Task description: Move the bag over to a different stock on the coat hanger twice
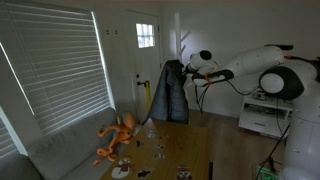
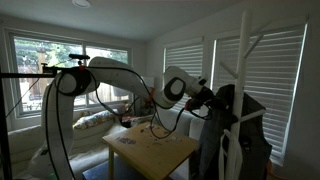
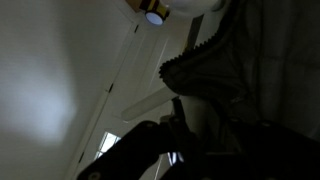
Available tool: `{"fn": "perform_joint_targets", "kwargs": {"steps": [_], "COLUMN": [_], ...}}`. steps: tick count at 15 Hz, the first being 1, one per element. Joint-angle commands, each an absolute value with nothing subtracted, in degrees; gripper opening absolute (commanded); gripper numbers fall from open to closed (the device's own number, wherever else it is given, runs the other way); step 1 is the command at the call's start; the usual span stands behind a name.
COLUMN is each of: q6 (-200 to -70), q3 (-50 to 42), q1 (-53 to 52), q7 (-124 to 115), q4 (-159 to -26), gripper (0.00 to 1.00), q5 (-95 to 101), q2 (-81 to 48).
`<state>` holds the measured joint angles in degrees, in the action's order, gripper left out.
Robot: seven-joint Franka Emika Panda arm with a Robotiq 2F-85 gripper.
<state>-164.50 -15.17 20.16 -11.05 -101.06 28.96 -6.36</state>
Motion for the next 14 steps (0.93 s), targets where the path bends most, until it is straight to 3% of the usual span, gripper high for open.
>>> {"fn": "perform_joint_targets", "kwargs": {"steps": [1,6,14], "q6": [-158.0,-150.5,-133.5], "q3": [-14.7,-14.7,-16.0], "q1": [18.6,17.3,17.3], "q7": [-1.0,6.7,5.7], "q4": [-100.2,-98.6,-96.6], "gripper": [0.62,0.99,1.00], "q5": [19.4,13.0,15.2], "q2": [-5.4,-3.7,-0.5]}}
